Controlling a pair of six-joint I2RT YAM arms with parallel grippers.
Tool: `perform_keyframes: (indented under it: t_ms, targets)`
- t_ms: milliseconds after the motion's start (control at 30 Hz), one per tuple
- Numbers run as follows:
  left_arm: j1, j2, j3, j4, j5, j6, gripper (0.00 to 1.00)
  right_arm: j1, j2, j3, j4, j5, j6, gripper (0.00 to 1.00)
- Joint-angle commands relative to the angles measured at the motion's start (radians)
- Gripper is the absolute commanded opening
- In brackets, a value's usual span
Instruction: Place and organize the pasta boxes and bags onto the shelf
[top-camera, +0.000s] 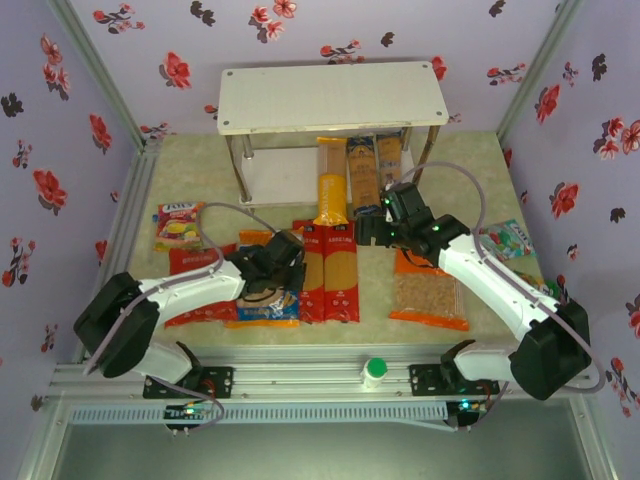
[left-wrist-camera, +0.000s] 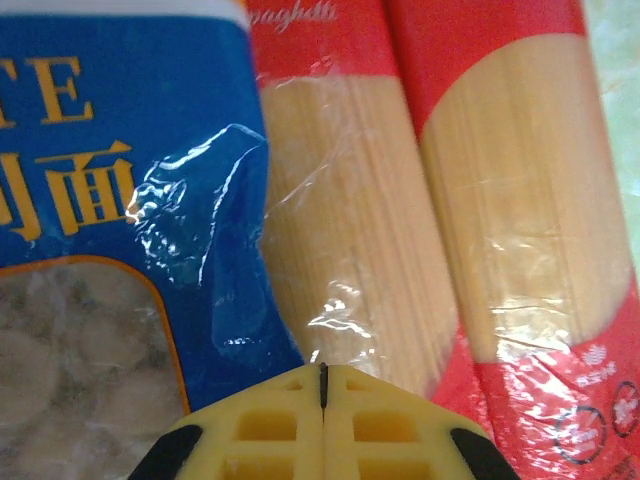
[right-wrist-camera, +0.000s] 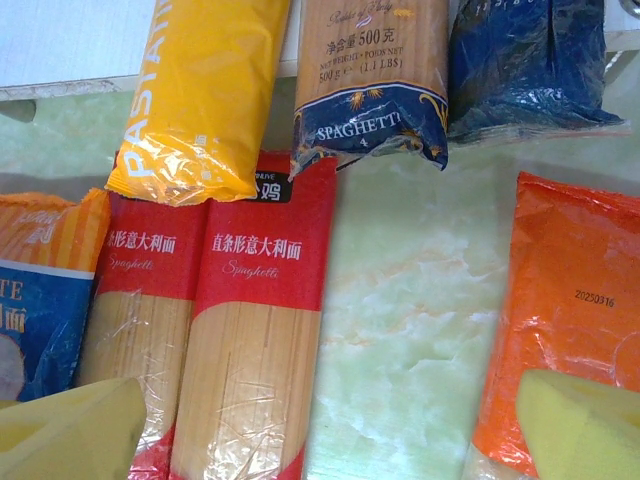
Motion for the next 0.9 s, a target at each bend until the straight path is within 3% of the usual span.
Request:
perform_keyframes:
  t_ms: [0, 333, 867]
  targets:
    - [0.046, 0.009, -0.041, 0.036, 0.042, -0.047, 0.03, 0.007, -0.003, 0.004, 0.007, 0.02, 0.018, 0.96]
    - [0.16, 0.044, -0.116, -0.004, 0.044, -0.022, 0.01, 0.007, 0.006, -0.001, 0.025, 0.02, 0.017, 0.96]
    - [0.214, -0.015, -0.139, -0.166, 0.019, 0.031, 0.01, 0.007, 0.043, 0.005, 0.055, 0.002, 0.015, 0.96]
